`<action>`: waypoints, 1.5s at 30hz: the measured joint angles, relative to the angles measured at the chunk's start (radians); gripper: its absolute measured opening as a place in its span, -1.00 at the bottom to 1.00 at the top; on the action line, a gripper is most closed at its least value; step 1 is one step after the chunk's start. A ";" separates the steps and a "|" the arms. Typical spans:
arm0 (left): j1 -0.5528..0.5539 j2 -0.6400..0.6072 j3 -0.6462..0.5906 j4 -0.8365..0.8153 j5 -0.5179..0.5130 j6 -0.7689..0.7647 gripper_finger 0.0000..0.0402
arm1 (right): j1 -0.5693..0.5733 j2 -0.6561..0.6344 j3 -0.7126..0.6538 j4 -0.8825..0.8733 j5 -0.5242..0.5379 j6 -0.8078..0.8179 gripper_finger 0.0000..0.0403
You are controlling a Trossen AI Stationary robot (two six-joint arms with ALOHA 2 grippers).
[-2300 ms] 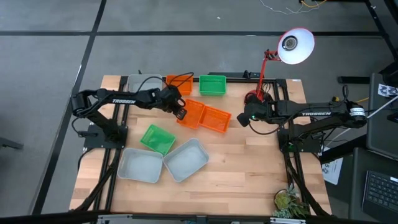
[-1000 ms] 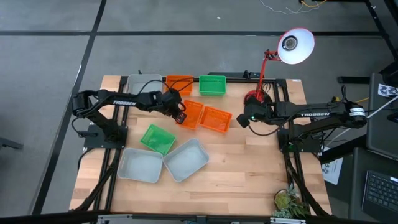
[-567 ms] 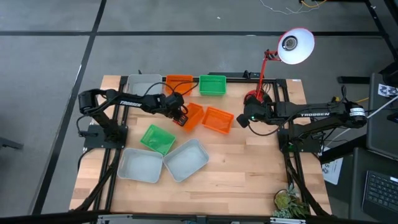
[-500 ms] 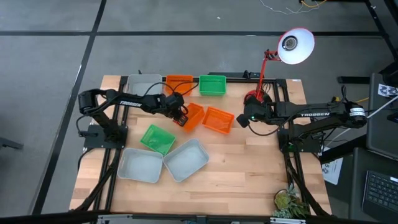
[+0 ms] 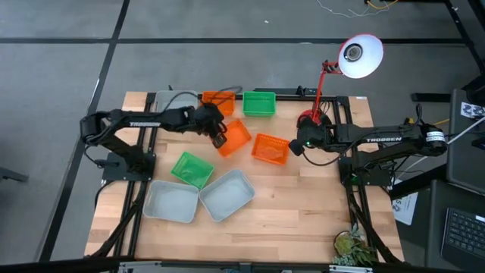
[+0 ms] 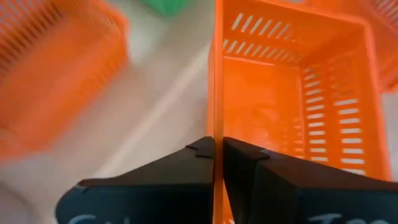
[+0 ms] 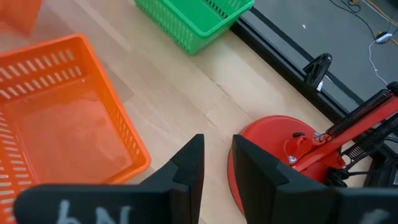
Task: Stack baskets by color
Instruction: Stack the left orange bin on the top orange bin
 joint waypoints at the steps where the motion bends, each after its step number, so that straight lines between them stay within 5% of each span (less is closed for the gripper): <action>1: 0.006 -0.011 0.024 -0.026 -0.016 0.045 -0.99 | 0.000 0.000 0.000 0.000 0.000 0.000 -0.59; 8: 0.119 -0.055 0.248 -0.184 -0.174 0.572 -1.00 | 0.000 0.000 0.000 0.001 0.000 0.000 -0.59; 15: 0.332 -0.008 0.436 -0.217 -0.157 1.047 -1.00 | 0.000 0.000 0.000 0.007 0.000 0.000 -0.59; 21: 0.502 0.117 0.553 -0.339 0.136 1.101 -1.00 | 0.000 0.000 0.000 0.012 0.000 0.000 -0.59; 27: 0.588 0.269 0.611 -0.430 0.297 1.114 -1.00 | 0.000 0.000 0.000 0.012 0.000 0.000 -0.59; 45: 0.584 0.387 0.615 -0.413 0.377 1.109 -0.94 | 0.000 0.000 0.000 0.011 0.001 0.000 -0.59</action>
